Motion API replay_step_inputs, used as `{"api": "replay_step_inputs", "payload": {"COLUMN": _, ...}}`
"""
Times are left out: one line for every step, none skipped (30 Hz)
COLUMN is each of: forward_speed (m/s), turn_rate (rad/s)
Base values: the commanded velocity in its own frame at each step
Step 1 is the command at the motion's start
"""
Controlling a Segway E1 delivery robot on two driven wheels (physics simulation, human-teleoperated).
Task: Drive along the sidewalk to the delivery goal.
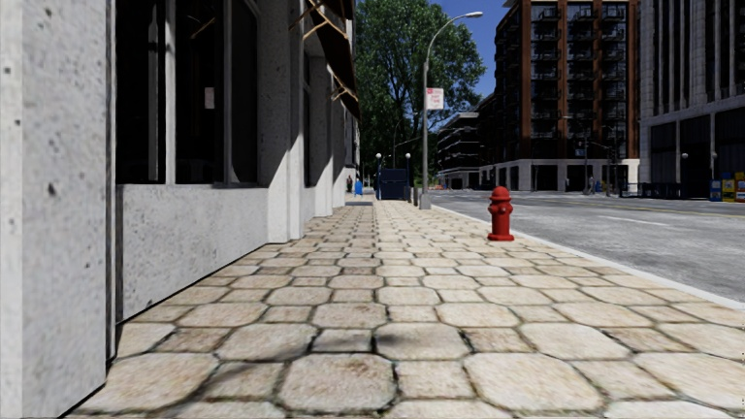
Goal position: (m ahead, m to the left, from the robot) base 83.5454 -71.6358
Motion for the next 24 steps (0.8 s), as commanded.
{"api": "replay_step_inputs", "payload": {"forward_speed": 2.00, "turn_rate": 0.00}}
{"api": "replay_step_inputs", "payload": {"forward_speed": 2.00, "turn_rate": 0.00}}
{"api": "replay_step_inputs", "payload": {"forward_speed": 2.00, "turn_rate": 0.00}}
{"api": "replay_step_inputs", "payload": {"forward_speed": 2.00, "turn_rate": 0.00}}
{"api": "replay_step_inputs", "payload": {"forward_speed": 2.00, "turn_rate": 0.00}}
{"api": "replay_step_inputs", "payload": {"forward_speed": 2.00, "turn_rate": 0.00}}
{"api": "replay_step_inputs", "payload": {"forward_speed": 2.00, "turn_rate": 0.00}}
{"api": "replay_step_inputs", "payload": {"forward_speed": 2.00, "turn_rate": 0.00}}
{"api": "replay_step_inputs", "payload": {"forward_speed": 2.00, "turn_rate": 0.00}}
{"api": "replay_step_inputs", "payload": {"forward_speed": 2.00, "turn_rate": 0.00}}
{"api": "replay_step_inputs", "payload": {"forward_speed": 2.00, "turn_rate": 0.00}}
{"api": "replay_step_inputs", "payload": {"forward_speed": 2.00, "turn_rate": 0.00}}
{"api": "replay_step_inputs", "payload": {"forward_speed": 2.00, "turn_rate": 0.00}}
{"api": "replay_step_inputs", "payload": {"forward_speed": 2.00, "turn_rate": 0.00}}
{"api": "replay_step_inputs", "payload": {"forward_speed": 2.00, "turn_rate": 0.00}}
{"api": "replay_step_inputs", "payload": {"forward_speed": 2.00, "turn_rate": 0.00}}
{"api": "replay_step_inputs", "payload": {"forward_speed": 2.00, "turn_rate": 0.00}}
{"api": "replay_step_inputs", "payload": {"forward_speed": 2.00, "turn_rate": 0.00}}
{"api": "replay_step_inputs", "payload": {"forward_speed": 2.00, "turn_rate": 0.00}}
{"api": "replay_step_inputs", "payload": {"forward_speed": 2.00, "turn_rate": 0.00}}
{"api": "replay_step_inputs", "payload": {"forward_speed": 2.00, "turn_rate": 0.00}}
{"api": "replay_step_inputs", "payload": {"forward_speed": 2.00, "turn_rate": 0.00}}
{"api": "replay_step_inputs", "payload": {"forward_speed": 2.00, "turn_rate": 0.00}}
{"api": "replay_step_inputs", "payload": {"forward_speed": 2.00, "turn_rate": 0.00}}
